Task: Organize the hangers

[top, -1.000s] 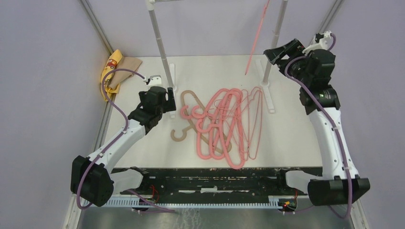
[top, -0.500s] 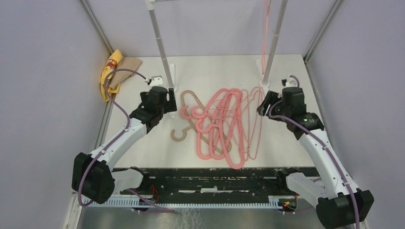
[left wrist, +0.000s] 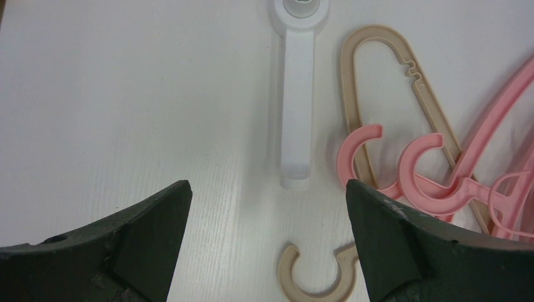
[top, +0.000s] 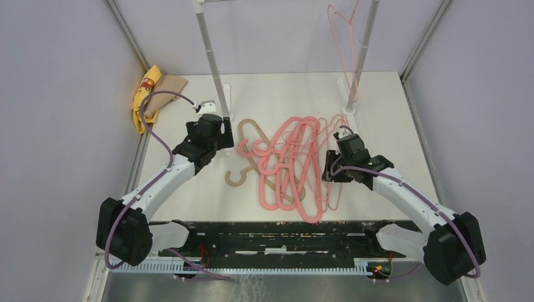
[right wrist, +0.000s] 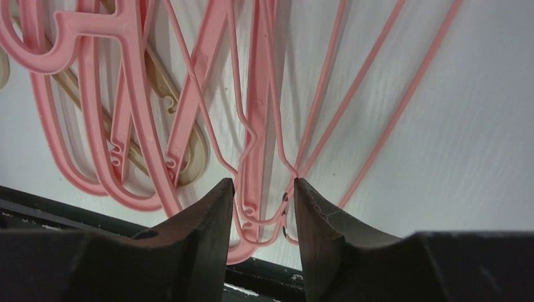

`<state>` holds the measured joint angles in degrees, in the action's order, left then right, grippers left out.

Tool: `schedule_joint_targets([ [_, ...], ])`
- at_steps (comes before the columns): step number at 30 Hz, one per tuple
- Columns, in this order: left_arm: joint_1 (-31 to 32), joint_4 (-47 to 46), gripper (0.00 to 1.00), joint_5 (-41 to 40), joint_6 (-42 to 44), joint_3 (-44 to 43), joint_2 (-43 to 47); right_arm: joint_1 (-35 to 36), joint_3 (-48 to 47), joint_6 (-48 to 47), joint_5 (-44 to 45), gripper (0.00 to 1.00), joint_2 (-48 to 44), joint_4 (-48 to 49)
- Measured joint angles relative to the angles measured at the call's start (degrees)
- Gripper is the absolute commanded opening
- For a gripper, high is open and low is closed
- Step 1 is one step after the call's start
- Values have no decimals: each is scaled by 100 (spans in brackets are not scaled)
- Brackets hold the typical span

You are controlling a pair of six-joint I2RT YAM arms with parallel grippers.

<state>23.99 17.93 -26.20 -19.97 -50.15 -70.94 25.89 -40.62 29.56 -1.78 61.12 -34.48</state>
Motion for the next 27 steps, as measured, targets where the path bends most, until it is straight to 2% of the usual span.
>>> schedule_joint_targets([
  [9, 0, 0, 99, 26, -2, 0, 0, 74, -422, -289, -125, 45, 1561, 726],
  [21, 0, 2, 99, 83, -2, 0, -81, 188, -852, -446, -118, 45, 2356, 1215],
  [25, 0, 2, 99, 83, -2, 0, -81, 210, -903, -452, -118, 42, 2693, 1355],
  [27, 0, 2, 99, 83, -2, 0, -81, 214, -903, -452, -96, 38, 2822, 1421],
])
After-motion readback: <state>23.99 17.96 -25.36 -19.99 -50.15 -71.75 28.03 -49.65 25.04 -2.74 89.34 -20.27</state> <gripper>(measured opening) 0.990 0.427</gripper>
